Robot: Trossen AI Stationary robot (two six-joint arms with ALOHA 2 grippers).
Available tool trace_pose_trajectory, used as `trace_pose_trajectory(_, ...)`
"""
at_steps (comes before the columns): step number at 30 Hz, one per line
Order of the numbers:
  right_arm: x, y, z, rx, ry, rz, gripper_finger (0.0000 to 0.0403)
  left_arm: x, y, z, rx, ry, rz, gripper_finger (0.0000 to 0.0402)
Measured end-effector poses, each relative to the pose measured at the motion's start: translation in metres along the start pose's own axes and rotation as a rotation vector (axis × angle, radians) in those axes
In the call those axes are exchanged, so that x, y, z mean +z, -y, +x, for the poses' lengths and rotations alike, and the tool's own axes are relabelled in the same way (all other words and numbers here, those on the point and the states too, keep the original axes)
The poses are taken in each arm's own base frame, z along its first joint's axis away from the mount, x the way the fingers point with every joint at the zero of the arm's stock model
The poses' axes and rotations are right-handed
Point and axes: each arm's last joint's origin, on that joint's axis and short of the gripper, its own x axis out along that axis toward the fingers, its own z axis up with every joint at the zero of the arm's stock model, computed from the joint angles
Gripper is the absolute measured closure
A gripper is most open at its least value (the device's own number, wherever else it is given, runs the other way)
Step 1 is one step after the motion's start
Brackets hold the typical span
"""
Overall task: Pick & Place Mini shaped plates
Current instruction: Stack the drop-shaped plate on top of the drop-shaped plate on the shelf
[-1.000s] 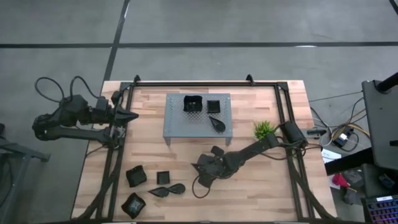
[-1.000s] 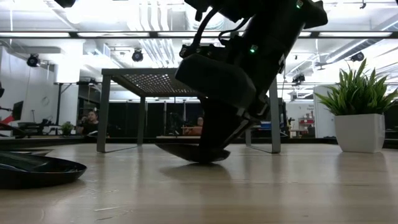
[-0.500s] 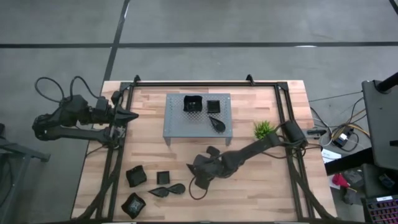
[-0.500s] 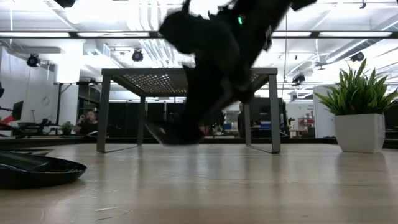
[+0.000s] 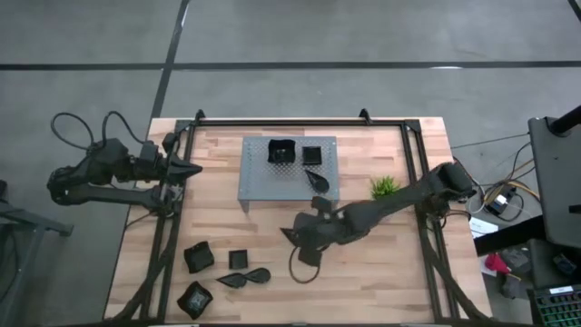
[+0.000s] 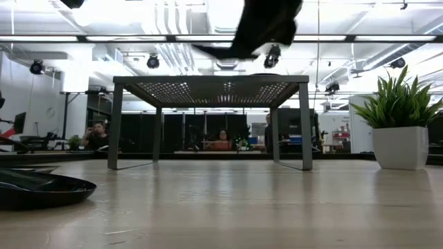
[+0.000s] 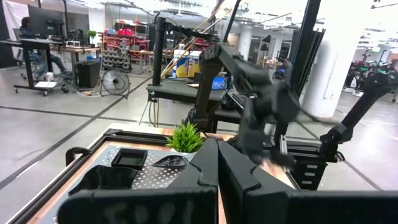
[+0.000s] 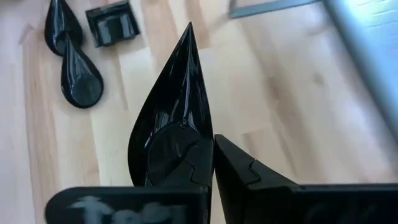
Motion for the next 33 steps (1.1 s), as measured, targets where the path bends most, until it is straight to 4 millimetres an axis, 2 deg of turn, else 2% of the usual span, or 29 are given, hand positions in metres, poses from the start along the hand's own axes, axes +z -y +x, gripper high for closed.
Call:
trace_pose_trajectory(9,0.021,0.06,-0.066,-0.053,0.061,0.008,0.0394,0.0,0.0,0.0,0.0,0.0,0.0,0.0401)
trace_pose_trajectory(14,0.028,0.097,-0.084,-0.103,0.068,0.034,0.0394,0.0,0.0,0.0,0.0,0.0,0.0,0.0401)
trace_pose_trajectory(17,0.03,0.113,-0.084,-0.103,0.053,0.071,0.0394,0.0,0.0,0.0,0.0,0.0,0.0,0.0401)
trace_pose_trajectory(21,0.029,0.128,-0.071,-0.107,0.005,0.149,0.0394,0.0,0.0,0.0,0.0,0.0,0.0,0.0401)
trace_pose_trajectory(27,0.026,0.137,-0.057,-0.137,-0.045,0.168,0.0394,0.0,0.0,0.0,0.0,0.0,0.0,0.0401)
trace_pose_trajectory(33,0.026,0.142,-0.055,-0.153,-0.044,0.232,0.0394,0.0,0.0,0.0,0.0,0.0,0.0,0.0401)
